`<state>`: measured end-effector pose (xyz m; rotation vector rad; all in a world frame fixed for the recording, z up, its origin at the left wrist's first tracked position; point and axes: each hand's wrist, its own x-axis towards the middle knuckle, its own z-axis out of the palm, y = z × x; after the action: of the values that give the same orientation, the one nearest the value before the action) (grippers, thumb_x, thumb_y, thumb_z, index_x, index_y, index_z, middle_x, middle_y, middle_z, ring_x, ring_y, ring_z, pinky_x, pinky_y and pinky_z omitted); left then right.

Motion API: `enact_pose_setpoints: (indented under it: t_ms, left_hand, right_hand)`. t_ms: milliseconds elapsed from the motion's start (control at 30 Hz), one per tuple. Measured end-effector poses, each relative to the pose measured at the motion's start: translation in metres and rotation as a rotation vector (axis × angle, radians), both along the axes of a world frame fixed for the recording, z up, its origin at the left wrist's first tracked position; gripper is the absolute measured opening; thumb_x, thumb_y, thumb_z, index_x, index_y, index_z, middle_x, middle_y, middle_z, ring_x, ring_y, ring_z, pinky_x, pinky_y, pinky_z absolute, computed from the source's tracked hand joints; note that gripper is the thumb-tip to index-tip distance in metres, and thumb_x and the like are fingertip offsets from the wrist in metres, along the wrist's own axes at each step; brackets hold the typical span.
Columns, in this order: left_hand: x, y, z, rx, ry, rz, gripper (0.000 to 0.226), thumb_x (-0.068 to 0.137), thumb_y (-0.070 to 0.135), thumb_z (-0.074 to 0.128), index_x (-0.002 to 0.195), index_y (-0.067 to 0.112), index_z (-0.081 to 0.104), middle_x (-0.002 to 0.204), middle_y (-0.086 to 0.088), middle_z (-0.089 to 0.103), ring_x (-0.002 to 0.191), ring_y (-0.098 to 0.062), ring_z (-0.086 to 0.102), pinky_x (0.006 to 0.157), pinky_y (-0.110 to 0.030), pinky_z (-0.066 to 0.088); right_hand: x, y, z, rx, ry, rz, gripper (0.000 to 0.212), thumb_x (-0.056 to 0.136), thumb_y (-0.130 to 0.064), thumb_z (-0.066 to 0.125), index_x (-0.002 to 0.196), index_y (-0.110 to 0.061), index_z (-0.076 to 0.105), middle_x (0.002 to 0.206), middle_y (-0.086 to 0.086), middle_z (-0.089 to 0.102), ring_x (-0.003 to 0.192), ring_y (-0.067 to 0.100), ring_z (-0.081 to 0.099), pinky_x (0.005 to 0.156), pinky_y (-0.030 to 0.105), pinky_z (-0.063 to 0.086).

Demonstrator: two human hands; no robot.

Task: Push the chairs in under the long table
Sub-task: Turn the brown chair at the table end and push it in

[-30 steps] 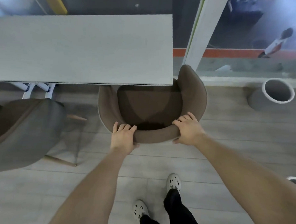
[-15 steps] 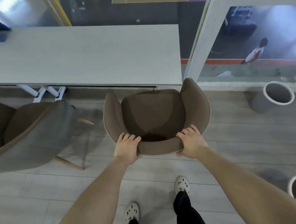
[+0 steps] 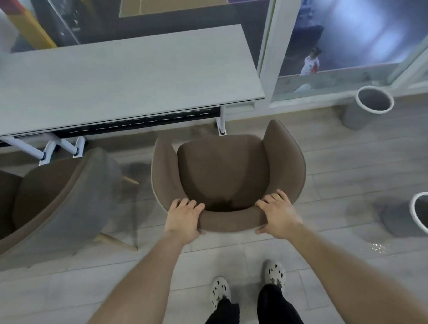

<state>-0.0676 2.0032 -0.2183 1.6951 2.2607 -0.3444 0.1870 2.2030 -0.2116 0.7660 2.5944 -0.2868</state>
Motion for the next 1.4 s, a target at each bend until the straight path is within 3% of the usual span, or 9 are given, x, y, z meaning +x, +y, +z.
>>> enact_pose_setpoints:
  t_ms: [367, 567, 767, 1400]
  left_hand:
    - [0.024, -0.089, 0.003, -0.022, 0.000, 0.052, 0.076, 0.076, 0.069, 0.078, 0.136, 0.031, 0.054, 0.127, 0.003, 0.063, 0.124, -0.027, 0.056, 0.121, -0.047, 0.032]
    - [0.025, -0.117, -0.010, 0.043, -0.054, 0.106, 0.079, 0.071, 0.068, 0.083, 0.134, 0.028, 0.055, 0.129, 0.003, 0.061, 0.128, -0.026, 0.055, 0.130, -0.047, 0.022]
    - [0.019, -0.114, -0.019, 0.049, -0.141, 0.157, 0.089, 0.056, 0.067, 0.091, 0.135, 0.037, 0.064, 0.134, 0.007, 0.065, 0.141, -0.025, 0.049, 0.132, -0.051, 0.012]
    - [-0.065, -0.047, -0.023, 0.108, -0.141, 0.136, 0.077, 0.059, 0.069, 0.088, 0.128, 0.042, 0.066, 0.120, 0.011, 0.067, 0.126, -0.023, 0.055, 0.129, -0.048, 0.013]
  right_hand:
    - [0.014, -0.077, -0.003, -0.034, 0.030, 0.049, 0.088, 0.076, -0.083, 0.069, 0.145, -0.031, 0.053, 0.136, -0.001, 0.056, 0.138, 0.028, 0.046, 0.131, 0.050, 0.010]
    - [0.013, -0.095, -0.009, -0.020, 0.087, 0.040, 0.097, 0.065, -0.084, 0.074, 0.144, -0.031, 0.056, 0.134, -0.005, 0.059, 0.138, 0.025, 0.045, 0.130, 0.049, 0.009]
    - [0.014, -0.093, -0.016, 0.007, 0.101, 0.067, 0.091, 0.066, -0.083, 0.076, 0.140, -0.033, 0.060, 0.129, -0.005, 0.061, 0.133, 0.026, 0.049, 0.129, 0.051, 0.013]
    - [-0.065, -0.031, -0.017, 0.019, 0.129, -0.002, 0.092, 0.061, -0.084, 0.079, 0.137, -0.036, 0.061, 0.125, -0.006, 0.060, 0.130, 0.025, 0.049, 0.127, 0.047, 0.009]
